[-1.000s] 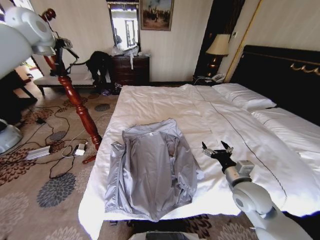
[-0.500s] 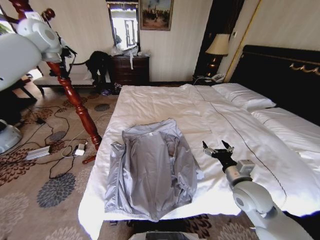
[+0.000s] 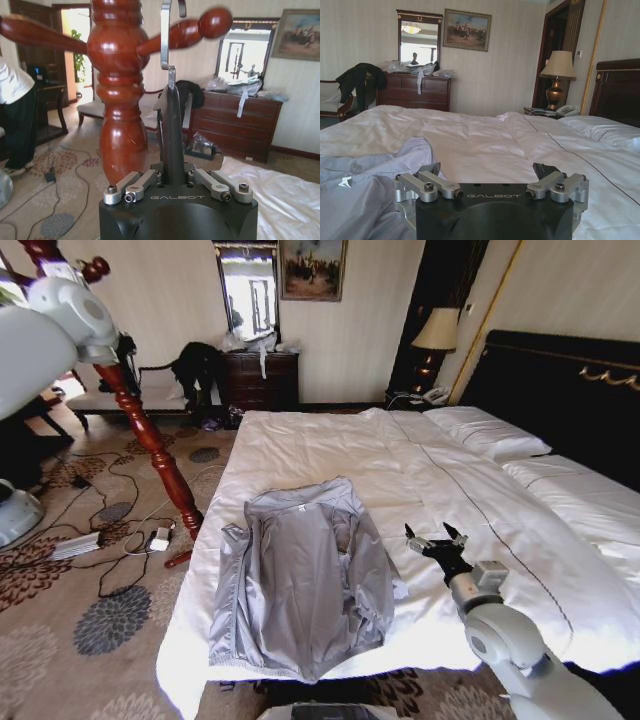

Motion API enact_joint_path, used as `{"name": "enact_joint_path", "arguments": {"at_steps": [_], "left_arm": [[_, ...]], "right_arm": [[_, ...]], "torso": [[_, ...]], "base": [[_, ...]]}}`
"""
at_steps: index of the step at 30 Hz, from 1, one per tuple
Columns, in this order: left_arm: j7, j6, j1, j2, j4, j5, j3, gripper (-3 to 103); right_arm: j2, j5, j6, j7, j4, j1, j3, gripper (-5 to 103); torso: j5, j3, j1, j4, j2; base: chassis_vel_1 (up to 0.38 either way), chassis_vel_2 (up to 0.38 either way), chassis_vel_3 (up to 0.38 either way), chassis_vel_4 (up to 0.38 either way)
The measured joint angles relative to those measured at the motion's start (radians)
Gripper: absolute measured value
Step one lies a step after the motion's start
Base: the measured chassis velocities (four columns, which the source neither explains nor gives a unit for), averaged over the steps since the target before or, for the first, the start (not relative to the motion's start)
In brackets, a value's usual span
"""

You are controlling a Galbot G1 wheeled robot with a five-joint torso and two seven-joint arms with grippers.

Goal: Pick up the clothes from the bed and hang them on the clothes hanger.

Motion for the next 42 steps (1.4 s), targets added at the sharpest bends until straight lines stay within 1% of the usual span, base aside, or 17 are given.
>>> {"name": "enact_joint_path", "arguments": {"at_steps": [6, 10, 11, 14, 15, 18, 20, 23, 24, 27, 28, 31, 32, 34, 36, 39, 42], "left_arm": [[0.014, -0.004, -0.088, -0.074, -0.122, -0.001, 0.061, 16], [0.036, -0.011, -0.196, -0.188, -0.314, -0.006, 0.148, 16], [0.036, -0.011, -0.196, -0.188, -0.314, -0.006, 0.148, 16], [0.060, -0.023, -0.324, -0.292, -0.462, -0.008, 0.266, 16], [0.060, -0.023, -0.324, -0.292, -0.462, -0.008, 0.266, 16], [0.079, -0.028, -0.434, -0.429, -0.616, 0.011, 0.342, 16], [0.081, -0.027, -0.449, -0.468, -0.662, 0.022, 0.354, 16], [0.119, -0.047, -0.473, -0.581, -0.778, 0.097, 0.390, 16], [0.119, -0.047, -0.473, -0.581, -0.778, 0.097, 0.390, 16], [0.189, -0.090, -0.488, -0.717, -0.891, 0.204, 0.443, 16], [0.189, -0.090, -0.488, -0.717, -0.891, 0.204, 0.443, 16], [0.290, -0.147, -0.521, -0.908, -1.016, 0.343, 0.543, 16], [0.290, -0.147, -0.521, -0.908, -1.016, 0.343, 0.543, 16], [0.345, -0.180, -0.512, -0.991, -1.075, 0.389, 0.573, 16], [0.359, -0.187, -0.508, -1.012, -1.088, 0.401, 0.581, 16], [0.461, -0.239, -0.472, -1.108, -1.128, 0.501, 0.622, 16], [0.508, -0.259, -0.462, -1.150, -1.133, 0.534, 0.649, 16]], "right_arm": [[0.004, -0.001, 0.000, 0.000, 0.001, 0.002, -0.002, 100], [0.009, -0.010, 0.002, 0.000, 0.002, -0.008, -0.002, 100], [0.009, -0.010, 0.002, 0.000, 0.002, -0.008, -0.002, 100], [0.011, -0.014, 0.003, 0.000, 0.004, -0.016, -0.002, 100], [0.011, -0.014, 0.003, 0.000, 0.004, -0.016, -0.002, 100], [0.011, -0.015, 0.003, 0.000, 0.010, -0.025, 0.001, 100], [0.011, -0.015, 0.003, 0.001, 0.012, -0.027, 0.002, 100], [0.010, -0.015, 0.003, 0.002, 0.013, -0.034, 0.004, 100], [0.010, -0.015, 0.003, 0.002, 0.013, -0.034, 0.004, 100], [0.011, -0.016, 0.003, 0.004, 0.017, -0.044, 0.010, 100], [0.011, -0.016, 0.003, 0.004, 0.017, -0.044, 0.010, 100], [0.012, -0.004, -0.004, 0.015, 0.031, -0.060, 0.017, 100], [0.012, -0.004, -0.004, 0.015, 0.031, -0.060, 0.017, 100], [0.012, 0.004, -0.011, 0.020, 0.039, -0.064, 0.016, 100], [0.011, 0.005, -0.012, 0.021, 0.040, -0.065, 0.016, 100], [0.010, 0.009, -0.015, 0.022, 0.041, -0.070, 0.013, 100], [0.009, 0.024, -0.018, 0.023, 0.043, -0.073, 0.012, 100]], "torso": [[-0.0001, 0.000, 0.000, -0.0001, 0.000], [-0.0002, 0.000, 0.000, 0.0001, 0.000], [-0.0002, 0.000, 0.000, 0.0001, 0.000], [0.0000, 0.000, 0.000, -0.0005, 0.000], [0.0000, 0.000, 0.000, -0.0005, 0.000], [0.0000, 0.000, 0.000, 0.0009, 0.000], [-0.0010, 0.000, 0.000, 0.0007, 0.000], [0.0000, 0.000, 0.000, -0.0003, 0.000], [0.0000, 0.000, 0.000, -0.0003, 0.000], [0.0001, 0.000, 0.000, -0.0005, 0.000], [0.0001, 0.000, 0.000, -0.0005, 0.000], [-0.0006, 0.000, 0.000, 0.0005, 0.000], [-0.0006, 0.000, 0.000, 0.0005, 0.000], [0.0000, 0.000, 0.000, -0.0005, 0.000], [0.0001, 0.000, 0.000, -0.0005, 0.000], [0.0000, 0.000, 0.000, 0.0001, 0.000], [0.0000, 0.000, 0.000, -0.0001, 0.000]], "base": [[0.000, 0.000, 0.000, 0.000], [0.000, 0.000, 0.000, 0.000], [0.000, 0.000, 0.000, 0.000], [0.000, 0.000, 0.000, 0.000], [0.000, 0.000, 0.000, 0.000], [0.000, 0.000, 0.000, 0.000], [0.000, 0.000, 0.000, 0.000], [0.000, 0.000, 0.000, 0.000], [0.000, 0.000, 0.000, 0.000], [0.000, 0.000, 0.000, 0.000], [0.000, 0.000, 0.000, 0.000], [0.000, 0.000, 0.000, 0.000], [0.000, 0.000, 0.000, 0.000], [0.000, 0.000, 0.000, 0.000], [0.000, 0.000, 0.000, 0.000], [0.000, 0.000, 0.000, 0.000], [0.000, 0.000, 0.000, 0.000]]}}
